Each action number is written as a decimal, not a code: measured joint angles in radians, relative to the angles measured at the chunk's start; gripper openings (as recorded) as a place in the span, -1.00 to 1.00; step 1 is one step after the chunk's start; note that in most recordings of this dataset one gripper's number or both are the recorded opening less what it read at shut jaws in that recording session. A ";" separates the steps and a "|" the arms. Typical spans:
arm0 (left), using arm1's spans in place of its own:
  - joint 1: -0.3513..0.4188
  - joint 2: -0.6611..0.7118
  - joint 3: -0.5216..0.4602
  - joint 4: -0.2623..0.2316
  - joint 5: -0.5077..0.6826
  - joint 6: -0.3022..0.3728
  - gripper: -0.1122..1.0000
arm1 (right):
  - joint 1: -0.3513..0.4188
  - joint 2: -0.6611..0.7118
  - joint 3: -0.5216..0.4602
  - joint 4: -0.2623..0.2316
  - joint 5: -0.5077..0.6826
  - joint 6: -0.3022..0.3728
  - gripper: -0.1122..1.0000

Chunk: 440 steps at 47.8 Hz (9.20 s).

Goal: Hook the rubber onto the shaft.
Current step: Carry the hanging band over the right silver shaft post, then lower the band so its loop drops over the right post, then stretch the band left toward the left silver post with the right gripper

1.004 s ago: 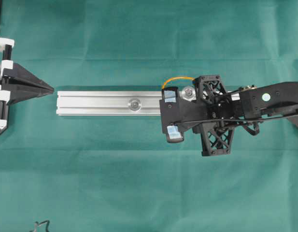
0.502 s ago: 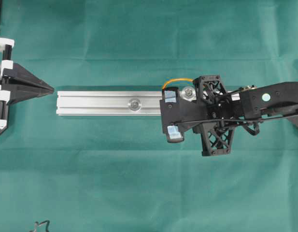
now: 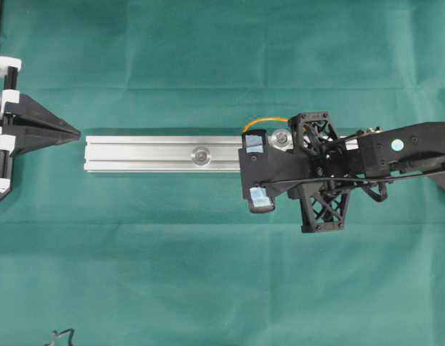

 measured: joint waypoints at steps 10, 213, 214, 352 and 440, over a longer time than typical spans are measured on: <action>0.000 0.000 0.000 0.000 0.000 0.000 -0.80 | 0.003 0.000 -0.003 0.000 0.000 -0.002 -0.68; 0.000 0.000 0.000 0.000 0.002 0.000 -0.80 | 0.083 0.144 -0.198 0.017 -0.032 0.629 -0.68; 0.000 0.000 -0.002 0.000 0.003 0.000 -0.80 | 0.080 0.147 -0.202 0.017 -0.032 0.629 -0.68; 0.000 0.000 -0.002 0.000 0.002 0.000 -0.80 | -0.071 0.333 -0.417 -0.011 -0.081 0.752 -0.68; 0.000 0.000 -0.002 0.000 0.002 0.000 -0.80 | -0.109 0.430 -0.417 -0.023 -0.206 0.758 -0.68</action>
